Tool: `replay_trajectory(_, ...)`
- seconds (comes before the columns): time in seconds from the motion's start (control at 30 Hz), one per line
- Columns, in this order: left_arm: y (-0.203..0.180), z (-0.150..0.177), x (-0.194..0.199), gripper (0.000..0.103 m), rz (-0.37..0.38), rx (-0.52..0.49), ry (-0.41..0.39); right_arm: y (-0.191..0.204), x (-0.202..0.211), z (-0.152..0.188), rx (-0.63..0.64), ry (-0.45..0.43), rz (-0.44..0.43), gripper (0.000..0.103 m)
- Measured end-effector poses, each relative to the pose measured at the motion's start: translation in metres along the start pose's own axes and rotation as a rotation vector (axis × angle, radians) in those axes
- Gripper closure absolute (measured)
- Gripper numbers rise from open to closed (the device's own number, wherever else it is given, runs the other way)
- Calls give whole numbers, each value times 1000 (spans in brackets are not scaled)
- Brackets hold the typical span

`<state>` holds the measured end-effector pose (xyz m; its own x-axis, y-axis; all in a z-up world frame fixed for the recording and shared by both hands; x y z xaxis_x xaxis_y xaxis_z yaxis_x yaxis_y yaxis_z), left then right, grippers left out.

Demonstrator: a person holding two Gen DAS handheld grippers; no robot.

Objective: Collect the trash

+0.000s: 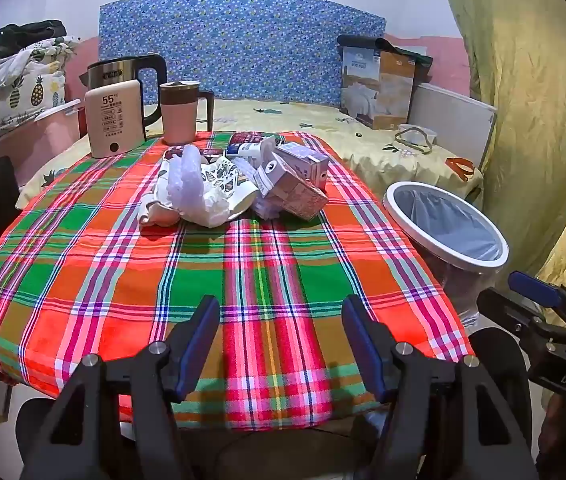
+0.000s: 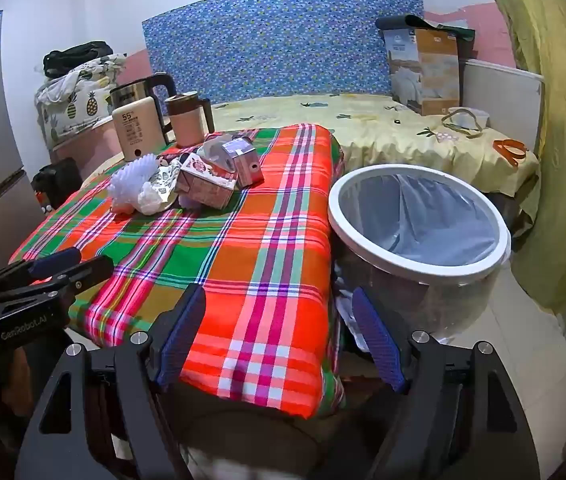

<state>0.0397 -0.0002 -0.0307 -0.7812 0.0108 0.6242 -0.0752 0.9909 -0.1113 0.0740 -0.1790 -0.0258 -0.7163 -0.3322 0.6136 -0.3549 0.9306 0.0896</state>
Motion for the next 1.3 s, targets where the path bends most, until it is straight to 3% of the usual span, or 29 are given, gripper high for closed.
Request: replay_trajectory(1.3, -4, 1, 5, 38, 26, -4, -7, 3, 4, 0, 2, 7, 11, 26)
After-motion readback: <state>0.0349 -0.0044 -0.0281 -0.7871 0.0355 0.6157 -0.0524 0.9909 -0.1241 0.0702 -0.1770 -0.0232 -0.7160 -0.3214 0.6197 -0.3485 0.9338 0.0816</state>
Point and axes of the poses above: each gripper's, at about its wrist camera, not at the fingertips, and x roughly against the way its jaws point, y to its left, z to its underside, the point moved 5 cm from there along -x, roughly the way its jaws point, and after that the axes turned 1 degree about y, right-handed, at the moved point
